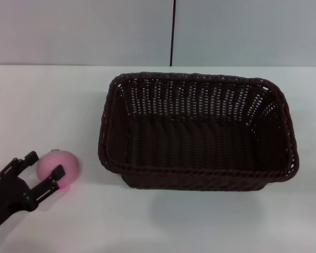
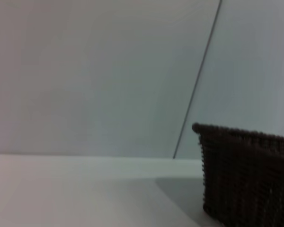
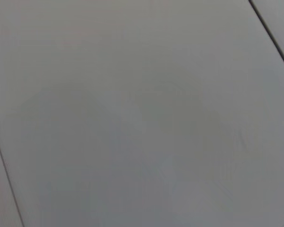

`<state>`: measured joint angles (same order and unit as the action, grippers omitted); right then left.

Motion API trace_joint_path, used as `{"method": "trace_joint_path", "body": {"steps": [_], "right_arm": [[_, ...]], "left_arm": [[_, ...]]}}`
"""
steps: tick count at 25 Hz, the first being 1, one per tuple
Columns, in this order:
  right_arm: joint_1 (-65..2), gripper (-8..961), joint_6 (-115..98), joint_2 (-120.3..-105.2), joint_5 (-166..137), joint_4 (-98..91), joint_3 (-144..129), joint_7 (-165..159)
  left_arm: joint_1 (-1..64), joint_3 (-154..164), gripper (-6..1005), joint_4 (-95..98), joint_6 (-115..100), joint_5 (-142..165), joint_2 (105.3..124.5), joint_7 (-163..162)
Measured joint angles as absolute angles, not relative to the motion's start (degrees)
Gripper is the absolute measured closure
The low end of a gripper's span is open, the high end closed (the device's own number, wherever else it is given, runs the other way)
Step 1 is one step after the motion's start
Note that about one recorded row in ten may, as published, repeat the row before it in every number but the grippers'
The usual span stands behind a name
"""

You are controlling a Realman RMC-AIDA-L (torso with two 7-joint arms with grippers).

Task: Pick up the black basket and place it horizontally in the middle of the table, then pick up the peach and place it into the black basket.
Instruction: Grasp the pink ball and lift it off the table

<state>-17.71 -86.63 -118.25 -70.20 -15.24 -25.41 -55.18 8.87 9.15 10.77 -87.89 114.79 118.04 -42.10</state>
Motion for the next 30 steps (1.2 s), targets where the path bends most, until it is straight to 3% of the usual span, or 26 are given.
{"method": "trace_joint_path", "body": {"steps": [11,16,20,30], "right_arm": [[-19.0,559,-86.27,-118.48,-70.87,-14.97,-28.11,-54.94],[-19.2,559,-85.62,-118.5,-70.87,-14.94,-28.04,-54.93],[-19.45,559,-85.49,-118.5,-70.87,-14.88,-28.01,-54.93],[-19.31,559,-85.48,-118.56,-70.87,-14.62,-28.24,-54.93]], "left_arm": [[10.29,10.73,229,10.57,-87.74,114.74,118.05,-42.1],[11.33,13.23,412,10.87,-88.08,114.81,117.99,-42.26],[11.95,14.3,620,10.96,-88.21,114.76,117.97,-42.52],[12.42,-0.21,748,10.22,-97.76,113.29,117.98,-45.03]]}}
